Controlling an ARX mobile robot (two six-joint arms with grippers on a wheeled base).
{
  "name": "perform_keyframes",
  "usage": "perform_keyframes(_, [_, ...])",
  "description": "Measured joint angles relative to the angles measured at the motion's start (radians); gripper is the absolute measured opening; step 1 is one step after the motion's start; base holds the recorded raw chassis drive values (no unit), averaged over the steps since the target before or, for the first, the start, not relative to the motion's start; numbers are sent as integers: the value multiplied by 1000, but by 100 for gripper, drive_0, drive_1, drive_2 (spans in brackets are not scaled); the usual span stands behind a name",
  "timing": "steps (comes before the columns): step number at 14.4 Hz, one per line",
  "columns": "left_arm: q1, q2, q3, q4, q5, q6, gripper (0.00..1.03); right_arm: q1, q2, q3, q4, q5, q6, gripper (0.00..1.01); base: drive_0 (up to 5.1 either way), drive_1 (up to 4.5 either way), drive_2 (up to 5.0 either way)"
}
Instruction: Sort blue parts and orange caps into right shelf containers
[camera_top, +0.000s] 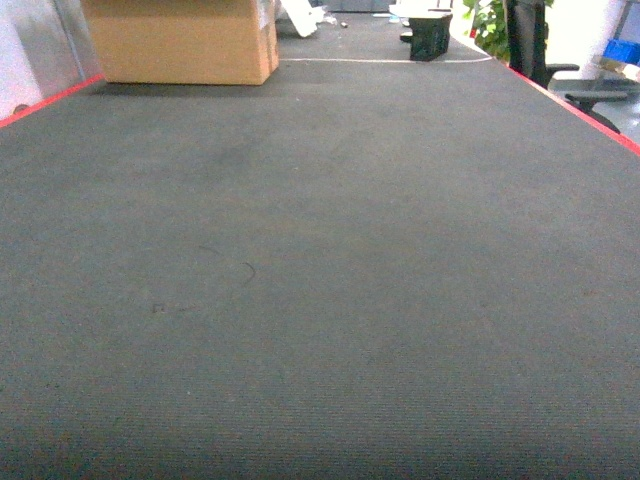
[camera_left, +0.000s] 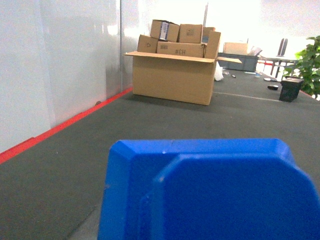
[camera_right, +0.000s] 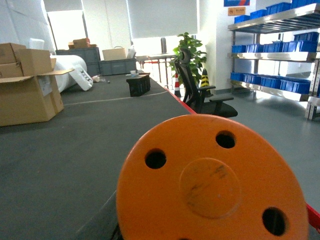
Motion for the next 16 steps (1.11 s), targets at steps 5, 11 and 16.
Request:
perform_keyframes(5, [162, -316, -42, -492, 389, -20, 43, -187, -224, 19, -480, -430, 1, 46, 0, 0, 0])
perform_keyframes(11, [355, -529, -126, -609, 566, -25, 43, -365, -364, -31, -564, -608, 6, 46, 0, 0, 0])
perform_keyframes(16, [348, -685, -126, -756, 580, -26, 43, -365, -576, -55, -727, -608, 6, 46, 0, 0, 0])
